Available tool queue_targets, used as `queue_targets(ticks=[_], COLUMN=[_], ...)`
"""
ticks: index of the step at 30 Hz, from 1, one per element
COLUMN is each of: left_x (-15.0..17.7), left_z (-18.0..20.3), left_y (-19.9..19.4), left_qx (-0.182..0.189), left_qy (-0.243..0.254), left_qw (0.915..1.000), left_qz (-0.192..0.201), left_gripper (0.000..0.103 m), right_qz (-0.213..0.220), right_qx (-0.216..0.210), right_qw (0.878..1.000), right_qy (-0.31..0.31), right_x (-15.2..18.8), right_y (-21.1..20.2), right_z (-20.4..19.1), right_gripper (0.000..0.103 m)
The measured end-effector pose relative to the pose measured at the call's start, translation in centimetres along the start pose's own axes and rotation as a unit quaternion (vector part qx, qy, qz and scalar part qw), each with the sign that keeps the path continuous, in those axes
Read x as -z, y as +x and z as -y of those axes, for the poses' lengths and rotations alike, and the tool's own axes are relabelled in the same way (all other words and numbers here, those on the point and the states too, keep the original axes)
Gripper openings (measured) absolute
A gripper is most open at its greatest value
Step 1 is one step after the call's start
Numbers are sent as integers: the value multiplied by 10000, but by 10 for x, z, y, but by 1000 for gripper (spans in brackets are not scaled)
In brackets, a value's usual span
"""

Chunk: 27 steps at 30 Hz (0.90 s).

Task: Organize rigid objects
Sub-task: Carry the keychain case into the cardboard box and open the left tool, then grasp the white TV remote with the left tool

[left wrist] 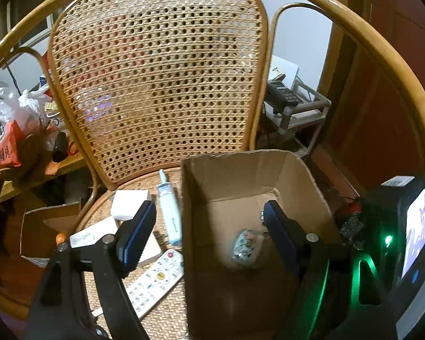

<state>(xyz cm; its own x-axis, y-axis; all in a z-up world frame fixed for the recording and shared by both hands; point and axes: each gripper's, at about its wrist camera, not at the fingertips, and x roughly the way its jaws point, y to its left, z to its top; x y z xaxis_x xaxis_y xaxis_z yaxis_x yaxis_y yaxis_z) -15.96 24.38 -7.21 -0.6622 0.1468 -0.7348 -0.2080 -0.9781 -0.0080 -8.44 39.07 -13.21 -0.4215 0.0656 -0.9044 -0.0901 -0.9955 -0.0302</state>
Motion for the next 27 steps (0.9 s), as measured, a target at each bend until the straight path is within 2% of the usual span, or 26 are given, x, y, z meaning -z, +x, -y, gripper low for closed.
queue_targets(ticks=[11, 15, 17, 22, 27], left_x=[19, 40, 53, 82, 108], left_z=[-79, -107, -121, -133, -122], left_y=[-21, -19, -14, -5, 14], left_qx=[-383, -485, -423, -407, -263], left_qy=[-205, -248, -305, -366, -192], left_qw=[9990, 9985, 9985, 9979, 9974], left_qz=[114, -32, -158, -355, -639], left_gripper=[80, 81, 81, 81, 81], right_qz=[-8, -18, -14, -16, -53], right_qx=[-15, 1, 17, 36, 50], right_qw=[10000, 10000, 10000, 10000, 9999], right_qy=[-22, -51, -69, -74, -79], right_x=[0, 1, 2, 3, 3], right_y=[-1, -1, -1, -1, 2], right_z=[2, 2, 0, -2, -4], right_gripper=[6, 6, 6, 6, 6])
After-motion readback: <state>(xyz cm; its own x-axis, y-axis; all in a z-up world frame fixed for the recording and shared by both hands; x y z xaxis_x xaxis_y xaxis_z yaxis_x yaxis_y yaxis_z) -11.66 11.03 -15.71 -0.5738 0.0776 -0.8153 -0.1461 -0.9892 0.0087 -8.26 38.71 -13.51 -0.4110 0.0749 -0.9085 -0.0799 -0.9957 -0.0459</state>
